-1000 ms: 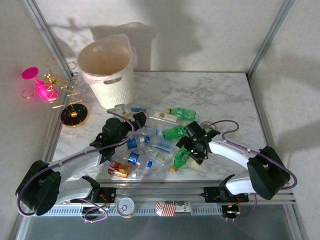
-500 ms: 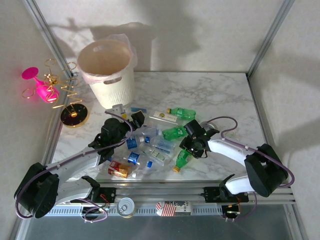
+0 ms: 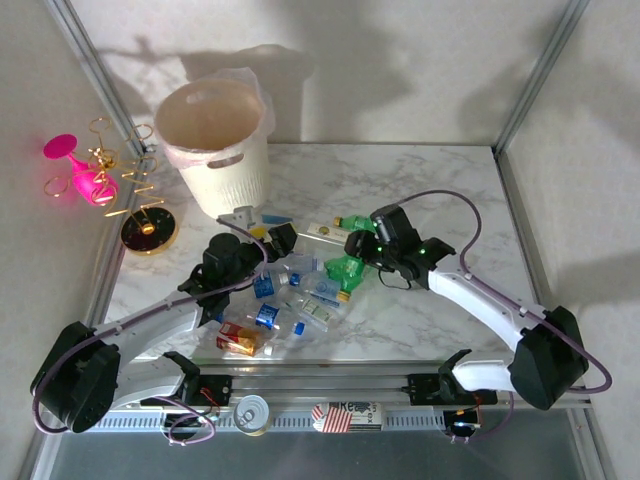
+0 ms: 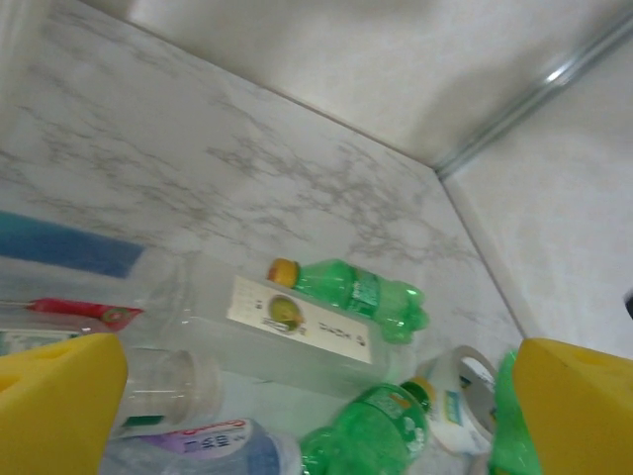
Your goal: Put the plastic bottles in the bin
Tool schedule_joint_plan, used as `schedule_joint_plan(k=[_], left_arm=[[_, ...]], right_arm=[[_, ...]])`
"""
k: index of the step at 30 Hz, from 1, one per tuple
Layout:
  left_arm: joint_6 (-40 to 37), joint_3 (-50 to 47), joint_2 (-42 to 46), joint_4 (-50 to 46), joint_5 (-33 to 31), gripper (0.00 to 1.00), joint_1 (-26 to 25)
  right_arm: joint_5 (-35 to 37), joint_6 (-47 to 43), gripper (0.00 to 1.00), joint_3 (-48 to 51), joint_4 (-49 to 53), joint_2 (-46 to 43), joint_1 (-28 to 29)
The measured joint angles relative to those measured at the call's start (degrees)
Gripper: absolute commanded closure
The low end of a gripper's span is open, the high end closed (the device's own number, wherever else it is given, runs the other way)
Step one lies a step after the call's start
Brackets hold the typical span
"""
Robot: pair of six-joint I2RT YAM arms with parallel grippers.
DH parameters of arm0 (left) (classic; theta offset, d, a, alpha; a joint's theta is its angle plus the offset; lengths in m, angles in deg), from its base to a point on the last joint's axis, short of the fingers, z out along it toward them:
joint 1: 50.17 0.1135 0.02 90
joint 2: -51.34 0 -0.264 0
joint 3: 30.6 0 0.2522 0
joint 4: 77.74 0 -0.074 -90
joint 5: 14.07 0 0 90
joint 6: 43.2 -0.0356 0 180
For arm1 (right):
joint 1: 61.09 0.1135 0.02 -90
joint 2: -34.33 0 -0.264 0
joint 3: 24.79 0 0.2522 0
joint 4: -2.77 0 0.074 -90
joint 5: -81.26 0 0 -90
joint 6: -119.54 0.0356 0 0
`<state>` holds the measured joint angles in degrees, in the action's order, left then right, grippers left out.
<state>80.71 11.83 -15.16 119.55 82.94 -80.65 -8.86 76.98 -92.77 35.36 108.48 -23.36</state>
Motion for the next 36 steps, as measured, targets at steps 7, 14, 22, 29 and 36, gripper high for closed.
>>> schedule_joint_plan(k=[7,14,22,29,36], left_arm=[[1.46,0.15,0.31,-0.09,6.10,0.00,0.00],[0.59,0.15,2.69,0.00,11.93,0.00,-0.50],[-1.38,0.55,1.51,0.35,15.56,0.01,-2.10],[-2.43,2.64,-3.56,0.90,17.31,0.07,-2.49],[-2.60,3.93,-6.14,1.55,18.34,0.19,-2.82]], right_arm=[[-3.80,-3.30,0.50,-4.46,-13.35,7.39,0.00],[-14.82,-5.07,0.51,-9.90,-19.93,14.29,0.00],[-24.20,-6.36,0.51,-11.21,-22.91,15.43,0.00],[-27.21,-7.37,0.51,-11.58,-23.58,16.41,0.00],[-28.57,-7.67,0.50,-11.58,-24.20,16.41,0.00]])
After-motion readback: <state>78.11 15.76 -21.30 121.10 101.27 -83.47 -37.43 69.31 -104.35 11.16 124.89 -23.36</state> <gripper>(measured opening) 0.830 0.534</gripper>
